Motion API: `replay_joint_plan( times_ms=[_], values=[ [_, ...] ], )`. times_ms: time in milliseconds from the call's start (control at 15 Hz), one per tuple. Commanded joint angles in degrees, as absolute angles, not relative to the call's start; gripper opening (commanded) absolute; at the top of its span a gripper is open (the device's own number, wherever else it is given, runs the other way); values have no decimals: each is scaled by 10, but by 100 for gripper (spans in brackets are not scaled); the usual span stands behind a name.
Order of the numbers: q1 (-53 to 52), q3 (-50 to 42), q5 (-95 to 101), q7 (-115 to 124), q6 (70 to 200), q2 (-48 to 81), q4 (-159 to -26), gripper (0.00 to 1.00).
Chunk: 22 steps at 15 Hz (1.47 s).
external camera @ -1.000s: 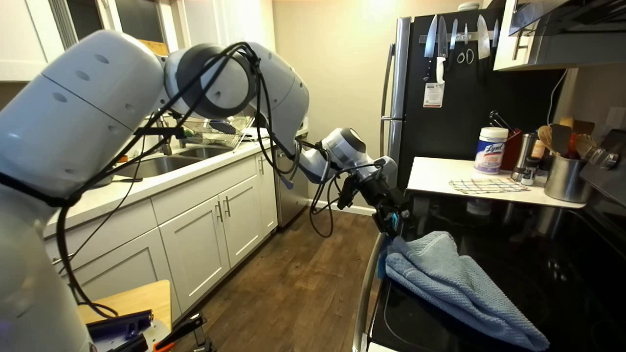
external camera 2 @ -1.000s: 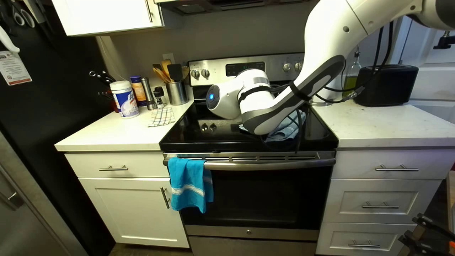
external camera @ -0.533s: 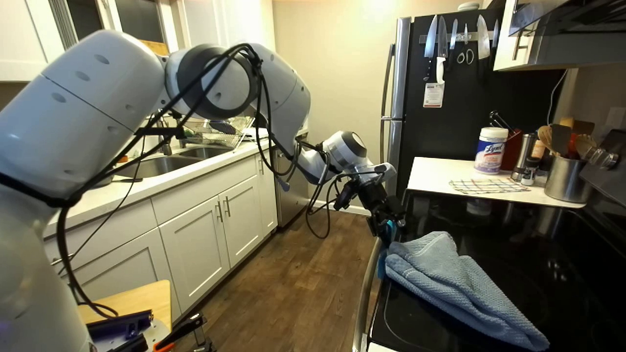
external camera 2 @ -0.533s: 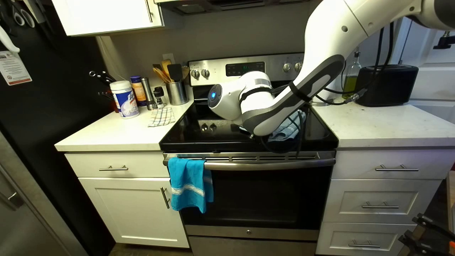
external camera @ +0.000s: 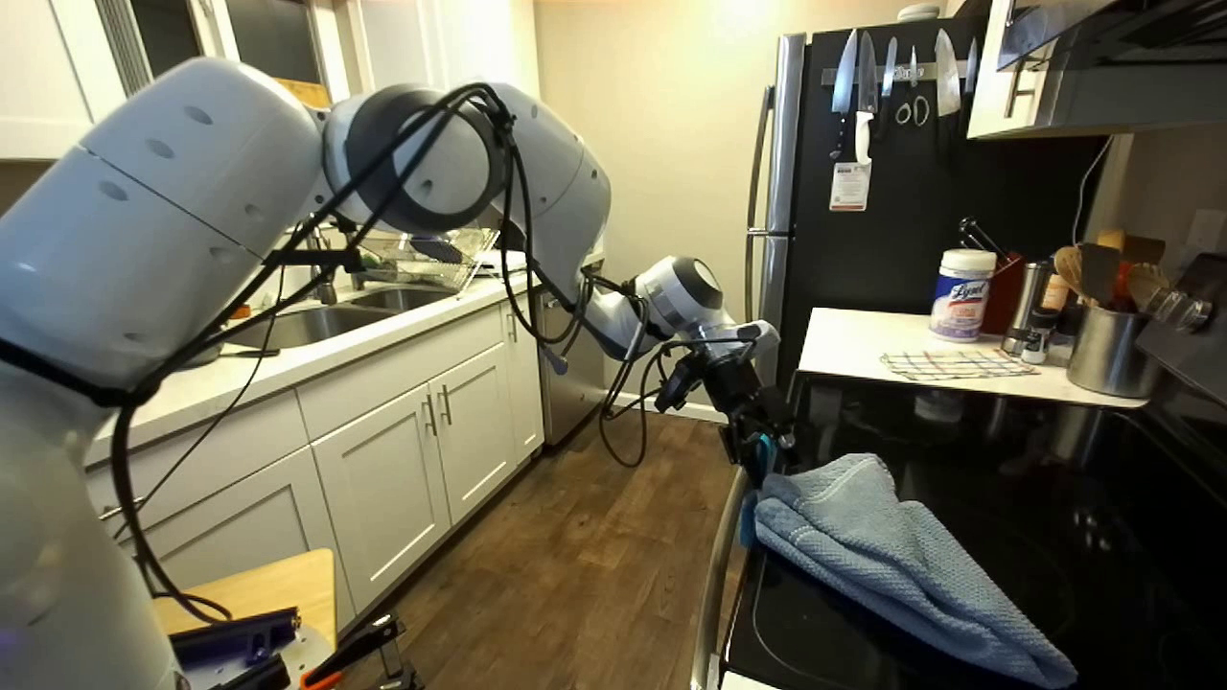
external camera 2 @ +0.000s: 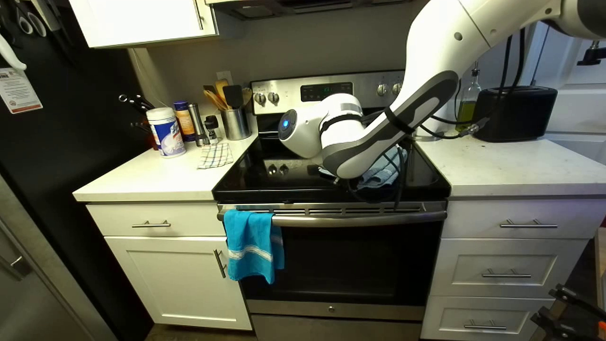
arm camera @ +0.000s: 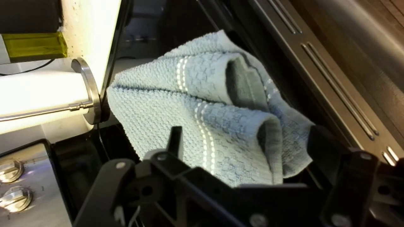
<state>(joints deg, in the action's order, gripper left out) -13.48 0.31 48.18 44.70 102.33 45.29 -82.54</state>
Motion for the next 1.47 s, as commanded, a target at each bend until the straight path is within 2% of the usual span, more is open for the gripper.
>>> replay_joint_plan(
  times_ms=[0,867,1333,1400],
  values=[
    [-119,-1,455,425,1046,429,-855,100],
    [-98,-21,435,430,1059,419,-864,100],
    [-101,-25,447,445,1081,357,-909,100],
    [-100,-26,449,446,1087,349,-916,75]
  ],
)
